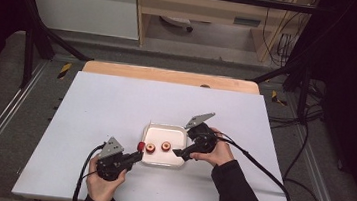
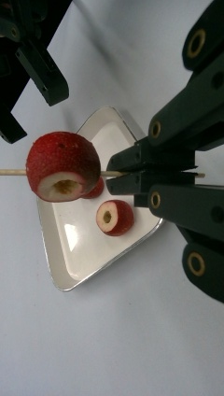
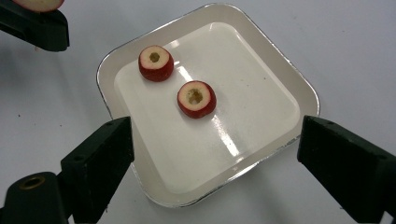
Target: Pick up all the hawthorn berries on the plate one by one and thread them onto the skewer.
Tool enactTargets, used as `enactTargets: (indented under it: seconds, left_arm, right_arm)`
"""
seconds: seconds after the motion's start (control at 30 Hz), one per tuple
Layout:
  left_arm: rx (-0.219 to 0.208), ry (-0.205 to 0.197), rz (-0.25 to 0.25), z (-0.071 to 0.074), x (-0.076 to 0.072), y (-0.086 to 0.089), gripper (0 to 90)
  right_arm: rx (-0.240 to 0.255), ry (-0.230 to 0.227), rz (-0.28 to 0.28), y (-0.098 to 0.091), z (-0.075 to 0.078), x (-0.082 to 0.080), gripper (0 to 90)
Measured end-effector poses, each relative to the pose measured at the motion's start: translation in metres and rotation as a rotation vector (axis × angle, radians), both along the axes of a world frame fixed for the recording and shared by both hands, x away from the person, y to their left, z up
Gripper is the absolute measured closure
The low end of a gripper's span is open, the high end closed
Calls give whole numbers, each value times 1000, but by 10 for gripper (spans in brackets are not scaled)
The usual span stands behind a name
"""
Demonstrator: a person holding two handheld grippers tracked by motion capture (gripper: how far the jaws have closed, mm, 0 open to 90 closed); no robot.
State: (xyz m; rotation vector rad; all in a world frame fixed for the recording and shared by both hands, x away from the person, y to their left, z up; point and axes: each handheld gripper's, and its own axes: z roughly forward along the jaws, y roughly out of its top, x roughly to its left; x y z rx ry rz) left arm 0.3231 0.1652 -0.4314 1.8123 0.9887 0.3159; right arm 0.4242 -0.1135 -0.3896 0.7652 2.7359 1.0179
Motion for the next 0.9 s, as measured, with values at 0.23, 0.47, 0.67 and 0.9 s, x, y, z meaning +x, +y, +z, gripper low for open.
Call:
enactTargets:
  seconds: [0.23, 0.47, 0.67, 0.9]
  left_arm:
    - [-1, 8, 5, -2, 0, 4, 887]
    - [-3, 12, 8, -3, 0, 6, 887]
    - [6, 13, 7, -3, 0, 6, 887]
    - [5, 14, 9, -3, 0, 6, 887]
  right_arm:
    - [-89, 25, 75, 20, -2, 11, 214]
    - [-156, 48, 112, 39, -7, 20, 303]
    - [-228, 66, 135, 53, -14, 25, 346]
    - [-273, 80, 164, 64, -20, 29, 414]
